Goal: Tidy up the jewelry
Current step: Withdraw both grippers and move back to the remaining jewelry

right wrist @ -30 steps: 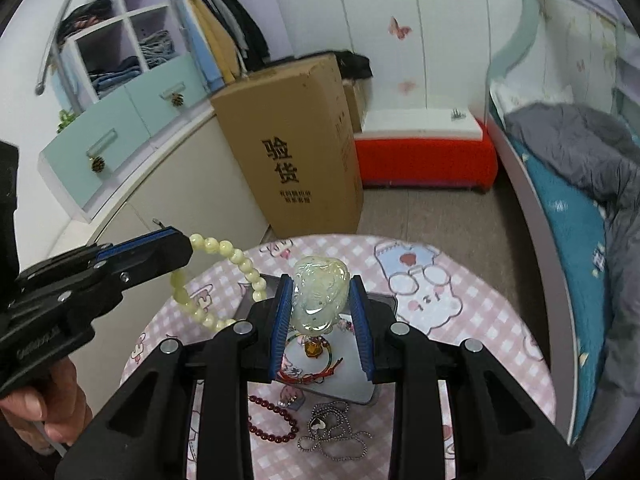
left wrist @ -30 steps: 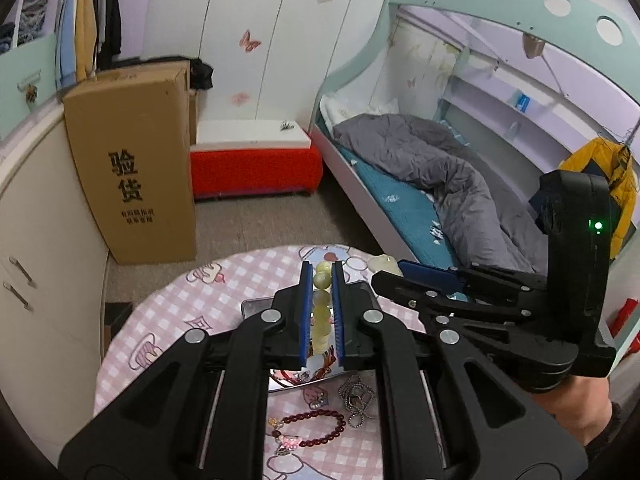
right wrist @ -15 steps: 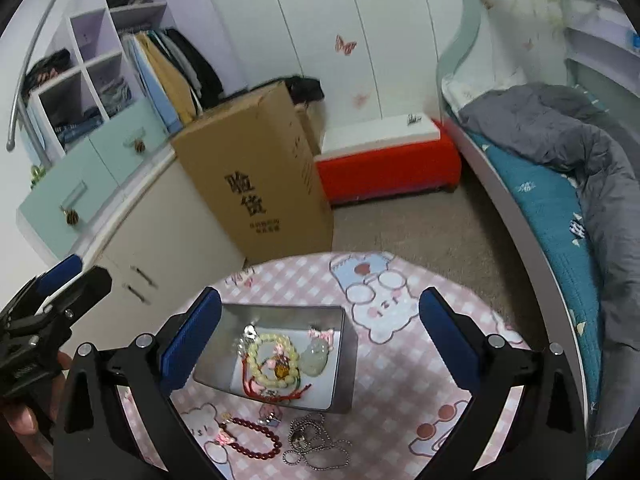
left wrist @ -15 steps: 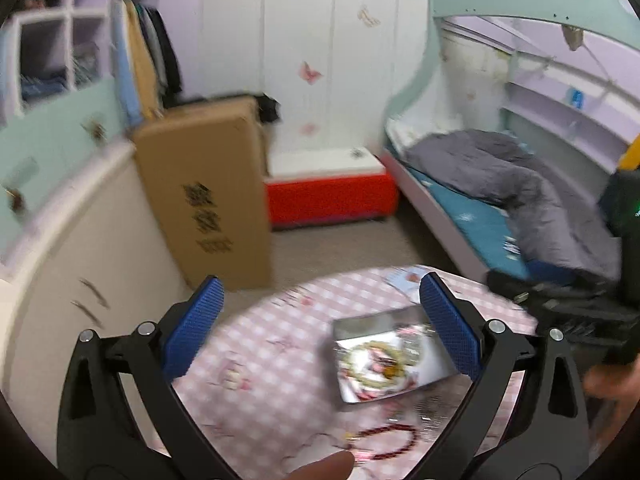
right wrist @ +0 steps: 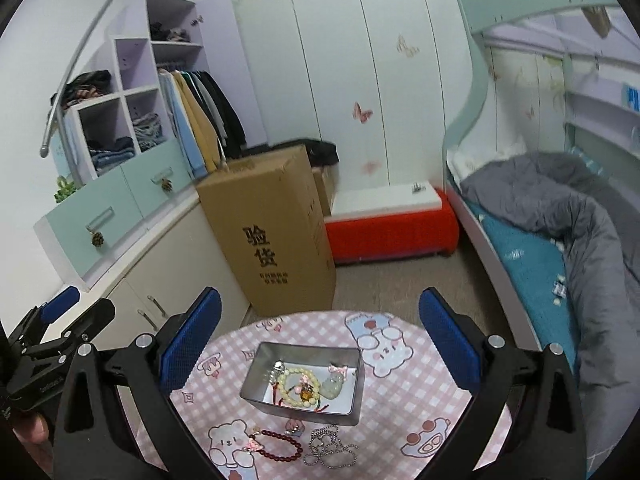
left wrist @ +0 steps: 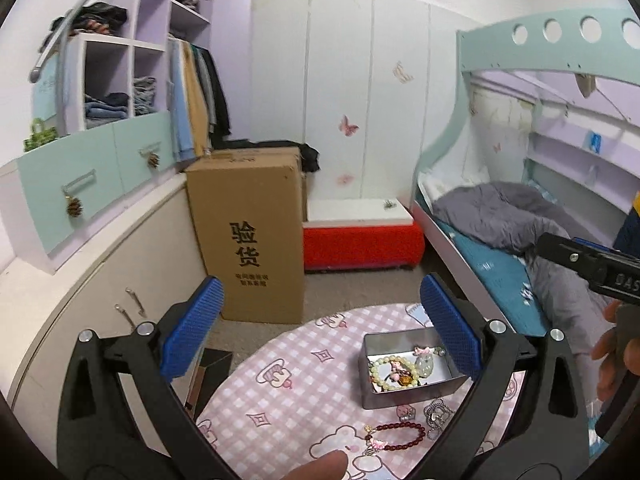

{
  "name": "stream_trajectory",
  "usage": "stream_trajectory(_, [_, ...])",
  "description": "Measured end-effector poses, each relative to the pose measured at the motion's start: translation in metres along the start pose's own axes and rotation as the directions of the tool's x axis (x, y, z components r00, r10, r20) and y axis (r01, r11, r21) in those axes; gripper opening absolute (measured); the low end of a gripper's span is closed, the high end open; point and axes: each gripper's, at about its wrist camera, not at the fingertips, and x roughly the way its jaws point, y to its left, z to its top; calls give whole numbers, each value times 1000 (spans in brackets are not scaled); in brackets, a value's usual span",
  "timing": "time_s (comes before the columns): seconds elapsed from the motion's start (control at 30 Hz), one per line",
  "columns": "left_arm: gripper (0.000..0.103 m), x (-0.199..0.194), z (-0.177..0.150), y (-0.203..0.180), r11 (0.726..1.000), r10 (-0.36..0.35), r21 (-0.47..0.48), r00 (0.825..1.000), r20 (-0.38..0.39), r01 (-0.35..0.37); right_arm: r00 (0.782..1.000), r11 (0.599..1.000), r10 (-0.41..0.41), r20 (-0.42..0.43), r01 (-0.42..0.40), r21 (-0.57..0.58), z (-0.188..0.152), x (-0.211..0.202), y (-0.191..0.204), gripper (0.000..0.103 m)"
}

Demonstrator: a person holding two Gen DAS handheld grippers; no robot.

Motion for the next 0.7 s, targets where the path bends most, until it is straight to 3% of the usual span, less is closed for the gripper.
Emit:
stream_trajectory(0.13, [97,-18,1,-2,999,28,17,999,27,-28,999,1000,7,34,-7,-10,-1,-19,8,95])
stream_trajectory(0.47, [97,-65,-8,3,1000,3,8,996,94,-4,990,999,-34,138,37,-19,-18,-70,23,95])
stream_trajectory(0.7, [97,-83,-21,9,1000,10,-5,993,115,-10,958,994,-81,274,96,-42,-34,-108,31,95])
